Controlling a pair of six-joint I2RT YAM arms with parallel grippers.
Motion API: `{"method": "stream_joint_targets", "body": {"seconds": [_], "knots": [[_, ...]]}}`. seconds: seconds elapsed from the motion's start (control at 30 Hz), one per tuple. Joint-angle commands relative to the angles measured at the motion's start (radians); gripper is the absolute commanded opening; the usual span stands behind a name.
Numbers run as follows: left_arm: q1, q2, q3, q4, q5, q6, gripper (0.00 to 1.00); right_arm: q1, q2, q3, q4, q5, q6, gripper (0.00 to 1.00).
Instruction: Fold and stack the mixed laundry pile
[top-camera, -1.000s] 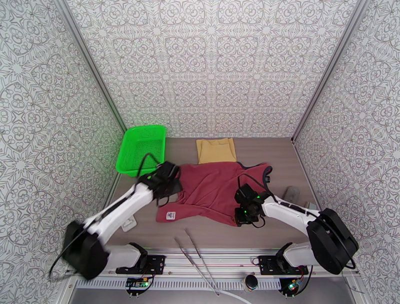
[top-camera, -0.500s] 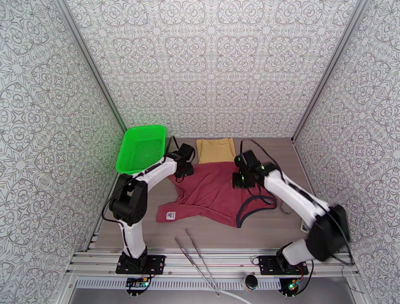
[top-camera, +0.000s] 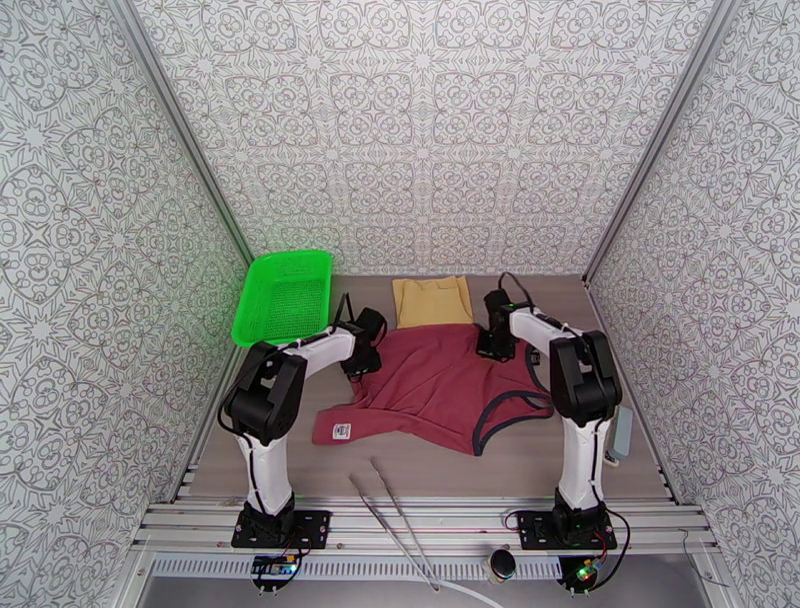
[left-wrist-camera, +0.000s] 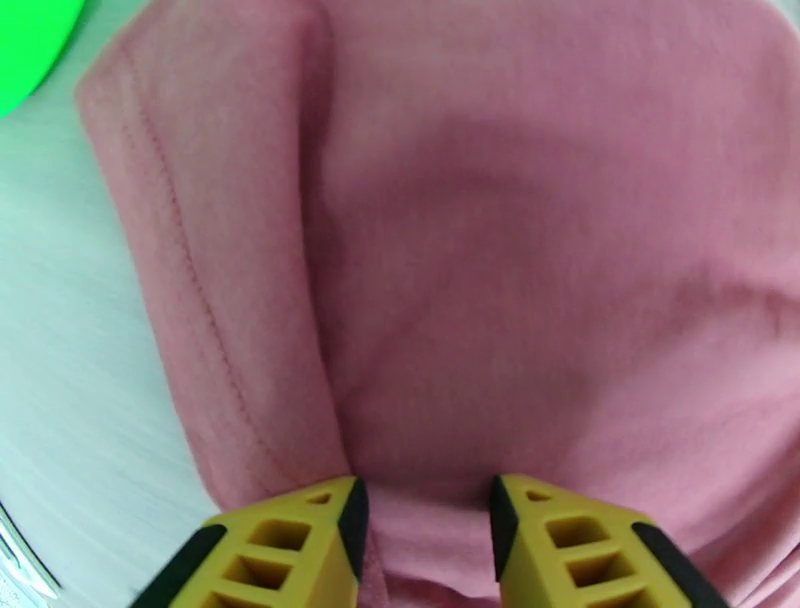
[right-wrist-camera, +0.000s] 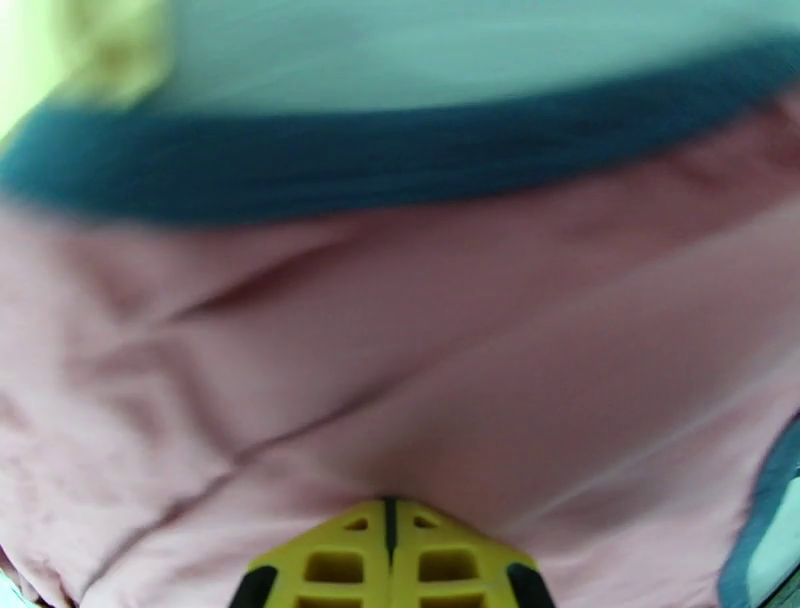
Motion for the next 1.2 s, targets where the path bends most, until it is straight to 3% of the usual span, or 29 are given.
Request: {"method": "stream_joint_targets", "body": {"seconds": [0.0,0.27,0.47,0.73,0.97,1.17], "knots": [[0.036,0.036,-0.050,-0.050,-0.052,0.031,0.41,-0.091,0.000,-0.032,-0.009,0.019,0.027,0.00],[0.036,0.154,0.142,-0.040,-0.061,0.165,0.41,-0.216,0.019,-0.008,-0.010,-0.012,-0.002,0.00],[0.039,0.296,0.342,-0.063,-0.088,0.235,0.39,-0.227,0.082,0.083,-0.022,-0.035,-0.041,0.00],[0.057,0.304,0.442,-0.108,-0.185,0.309,0.39,-0.229,0.103,0.197,-0.044,-0.074,-0.078,0.00],[0.037,0.128,0.329,-0.121,-0.318,0.320,0.63,-0.208,-0.128,0.018,-0.005,-0.127,-0.105,0.00],[0.012,0.010,0.262,-0.154,-0.405,0.327,0.68,-0.134,-0.355,-0.167,-0.001,-0.111,-0.090,0.03]]}}
